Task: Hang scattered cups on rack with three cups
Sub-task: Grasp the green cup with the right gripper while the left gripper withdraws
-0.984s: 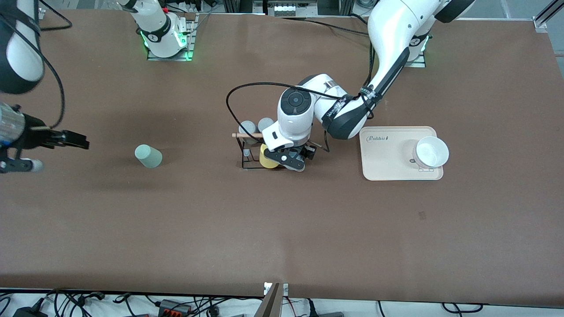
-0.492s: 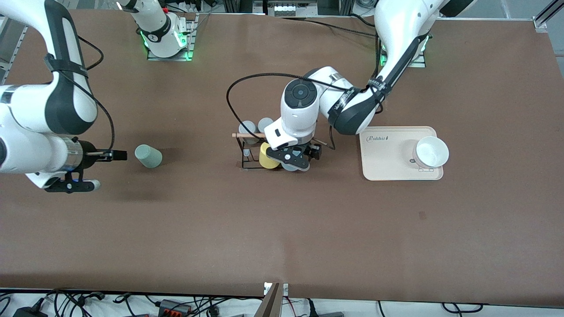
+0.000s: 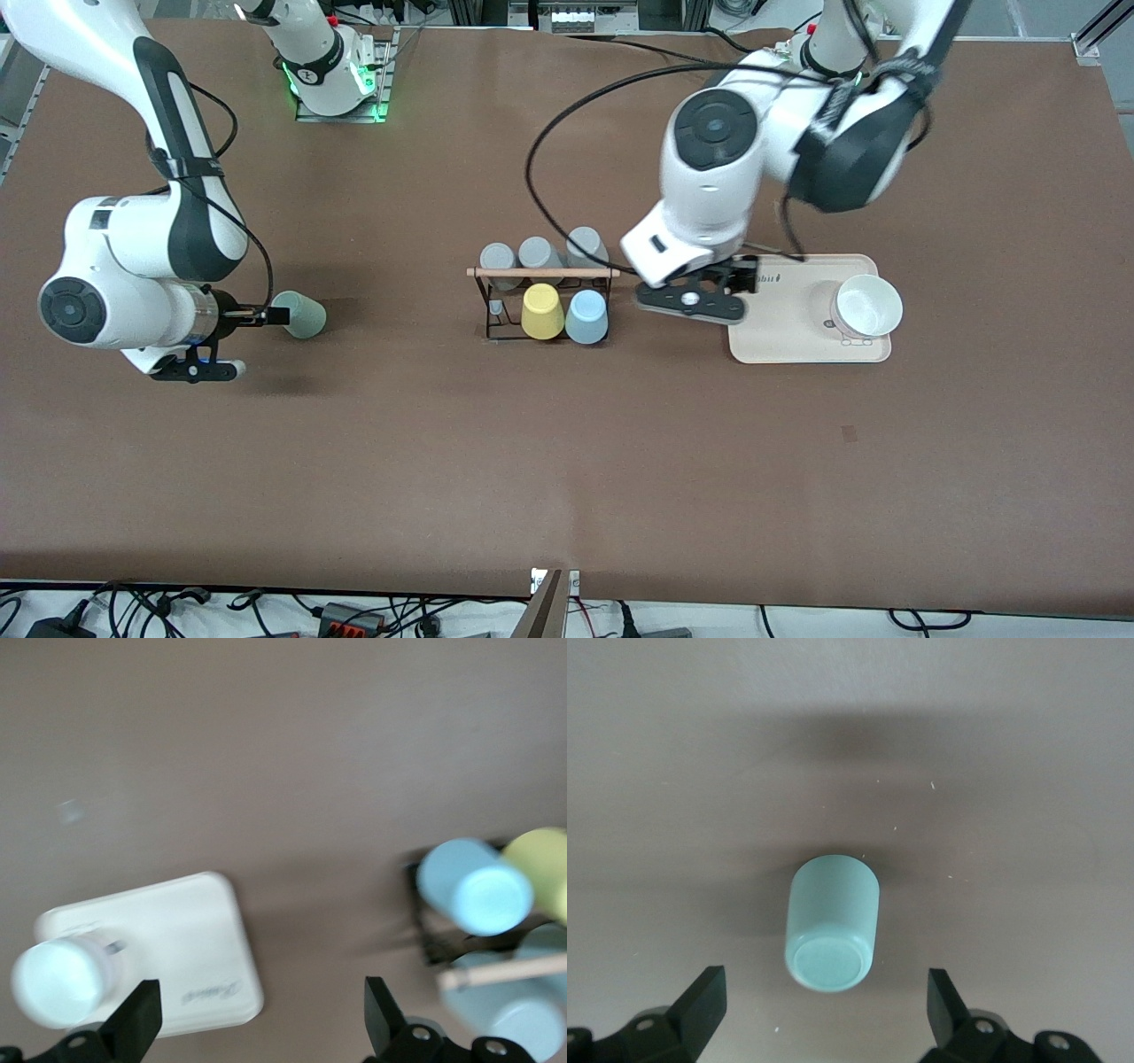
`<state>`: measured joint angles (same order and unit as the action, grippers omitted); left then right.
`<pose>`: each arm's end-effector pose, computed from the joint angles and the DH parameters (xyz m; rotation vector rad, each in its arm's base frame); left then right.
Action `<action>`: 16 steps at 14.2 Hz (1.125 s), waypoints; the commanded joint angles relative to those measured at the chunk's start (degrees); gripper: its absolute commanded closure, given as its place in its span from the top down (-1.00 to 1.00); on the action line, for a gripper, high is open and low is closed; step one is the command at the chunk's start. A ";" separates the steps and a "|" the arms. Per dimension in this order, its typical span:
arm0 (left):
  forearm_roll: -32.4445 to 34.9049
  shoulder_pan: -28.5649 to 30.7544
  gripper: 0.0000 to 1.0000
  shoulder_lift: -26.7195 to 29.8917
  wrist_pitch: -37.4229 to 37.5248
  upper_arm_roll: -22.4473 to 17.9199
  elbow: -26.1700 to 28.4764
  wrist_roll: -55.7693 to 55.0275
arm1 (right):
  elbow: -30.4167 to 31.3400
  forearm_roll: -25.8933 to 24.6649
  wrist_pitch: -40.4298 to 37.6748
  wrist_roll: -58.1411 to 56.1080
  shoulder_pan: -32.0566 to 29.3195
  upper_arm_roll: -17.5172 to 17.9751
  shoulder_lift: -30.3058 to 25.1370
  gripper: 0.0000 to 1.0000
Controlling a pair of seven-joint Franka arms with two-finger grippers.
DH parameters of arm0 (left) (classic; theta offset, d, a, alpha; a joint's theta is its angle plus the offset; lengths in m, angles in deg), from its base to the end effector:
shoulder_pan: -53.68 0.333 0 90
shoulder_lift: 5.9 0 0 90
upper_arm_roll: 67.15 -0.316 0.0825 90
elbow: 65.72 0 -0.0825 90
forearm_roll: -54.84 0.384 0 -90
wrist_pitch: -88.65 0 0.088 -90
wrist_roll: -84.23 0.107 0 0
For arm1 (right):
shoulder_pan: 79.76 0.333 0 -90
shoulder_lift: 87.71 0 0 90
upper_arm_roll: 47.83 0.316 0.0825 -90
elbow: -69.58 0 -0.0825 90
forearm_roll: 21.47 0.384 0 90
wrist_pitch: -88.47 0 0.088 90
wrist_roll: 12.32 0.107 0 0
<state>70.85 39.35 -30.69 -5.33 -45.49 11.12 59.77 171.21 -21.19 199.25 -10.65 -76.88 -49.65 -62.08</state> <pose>0.5836 -0.3329 0.4868 -2.9679 0.3150 0.0440 0.6205 0.0131 0.2880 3.0928 -0.0184 -0.4470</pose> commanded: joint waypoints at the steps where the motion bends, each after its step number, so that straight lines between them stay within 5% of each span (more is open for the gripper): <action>1: 0.42 5.96 1.00 4.13 5.10 0.58 1.46 8.18 | 6.38 0.33 5.22 0.62 -0.68 0.15 -2.34 1.00; 7: -6.08 19.32 1.00 6.51 7.40 0.67 1.29 14.34 | 8.15 1.56 6.37 0.97 -0.77 0.15 -1.98 1.00; 10: -7.92 21.53 1.00 7.83 7.76 -0.99 1.99 20.93 | 9.81 1.65 8.65 0.97 -0.60 0.24 -1.81 1.00; 12: -9.23 19.79 1.00 8.97 7.67 -7.03 2.43 23.23 | 10.87 1.65 9.89 1.06 -0.68 0.24 -1.72 1.00; 16: -16.27 8.13 1.00 17.47 2.08 -23.90 14.87 27.36 | 10.87 1.83 9.89 3.96 -0.16 0.32 -1.72 1.00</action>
<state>56.71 54.05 -20.88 1.60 -61.74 16.06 84.89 180.42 -20.14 208.29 -8.19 -77.27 -49.61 -62.14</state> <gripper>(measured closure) 0.000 0.000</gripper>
